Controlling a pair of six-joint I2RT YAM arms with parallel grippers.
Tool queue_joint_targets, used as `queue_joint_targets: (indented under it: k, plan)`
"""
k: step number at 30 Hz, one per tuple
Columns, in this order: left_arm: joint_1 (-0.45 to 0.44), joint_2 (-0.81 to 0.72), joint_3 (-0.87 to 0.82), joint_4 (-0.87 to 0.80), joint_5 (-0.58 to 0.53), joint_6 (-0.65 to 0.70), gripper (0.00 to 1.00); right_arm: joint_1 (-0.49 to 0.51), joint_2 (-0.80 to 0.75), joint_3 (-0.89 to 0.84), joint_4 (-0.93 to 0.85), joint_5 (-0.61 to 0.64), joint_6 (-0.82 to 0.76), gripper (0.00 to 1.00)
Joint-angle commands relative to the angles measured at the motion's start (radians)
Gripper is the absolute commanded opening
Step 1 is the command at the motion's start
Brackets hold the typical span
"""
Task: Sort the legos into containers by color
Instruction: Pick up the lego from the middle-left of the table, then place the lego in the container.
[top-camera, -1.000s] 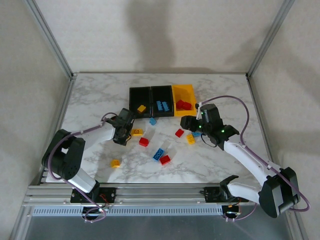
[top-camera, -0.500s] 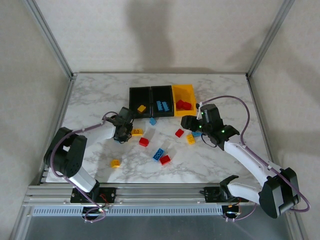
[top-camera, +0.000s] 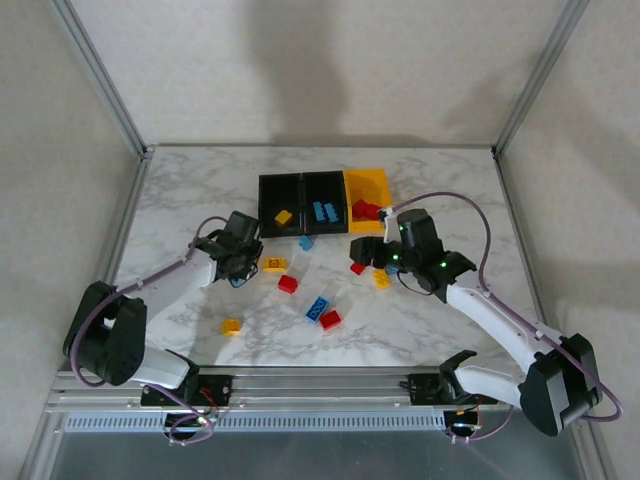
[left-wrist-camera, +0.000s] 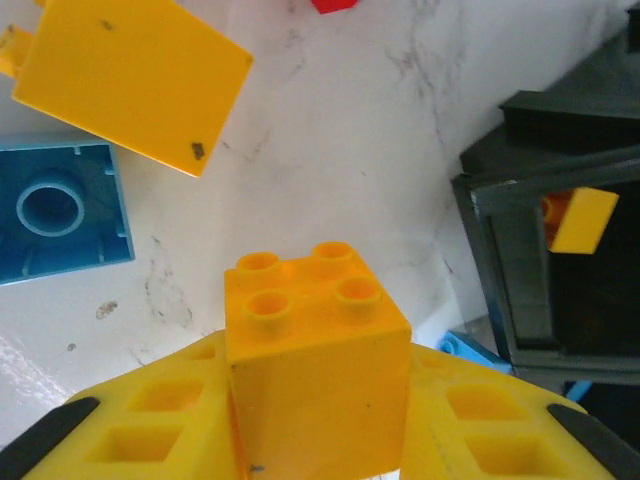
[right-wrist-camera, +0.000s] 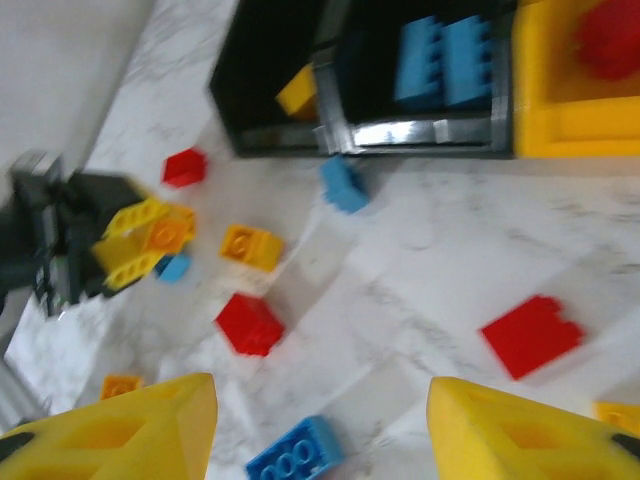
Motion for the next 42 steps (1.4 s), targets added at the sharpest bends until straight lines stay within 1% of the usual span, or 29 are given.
queue_joint_targets:
  k: [1,4,7,11,14,18,23,25,27,32,37,40,42]
  plan:
    - [0.008,-0.024,0.029,-0.045,0.007,0.057,0.36,0.057,-0.017,-0.017,0.039,-0.112,-0.058,0.58]
    - [0.007,-0.020,0.071,-0.049,0.012,0.091,0.36,0.069,-0.018,-0.017,0.059,-0.110,-0.047,0.58]
    - [0.008,0.021,0.153,-0.053,0.010,0.157,0.37,0.069,-0.013,-0.011,0.064,-0.095,-0.041,0.58]
    - [0.008,0.149,0.328,-0.097,0.018,0.255,0.38,0.069,-0.008,-0.003,0.064,-0.083,-0.036,0.58]
    - [0.009,0.248,0.439,-0.108,0.037,0.292,0.38,0.069,-0.011,-0.004,0.065,-0.068,-0.030,0.57]
    - [0.015,0.381,0.580,-0.138,0.024,0.323,0.38,0.069,-0.016,-0.011,0.078,-0.049,-0.013,0.57]
    - [0.030,0.545,0.733,-0.171,0.041,0.353,0.38,0.070,-0.012,-0.005,0.075,-0.038,-0.011,0.57]
    - [0.038,0.607,0.794,-0.195,0.031,0.366,0.39,0.070,-0.010,0.000,0.066,-0.031,-0.016,0.57]
    - [0.046,0.657,0.840,-0.207,0.053,0.371,0.40,0.070,-0.006,0.005,0.060,-0.025,-0.019,0.57]
    - [0.052,0.731,0.920,-0.220,0.059,0.372,0.41,0.069,0.007,0.009,0.057,-0.020,-0.021,0.57]
    - [0.056,0.756,0.945,-0.226,0.069,0.373,0.44,0.069,0.019,0.014,0.060,-0.019,-0.018,0.57]
    - [0.058,0.758,0.945,-0.228,0.067,0.378,0.51,0.070,0.023,0.018,0.060,-0.018,-0.018,0.57]
    - [0.061,0.756,0.945,-0.229,0.065,0.378,0.53,0.070,0.030,0.022,0.061,-0.022,-0.018,0.57]
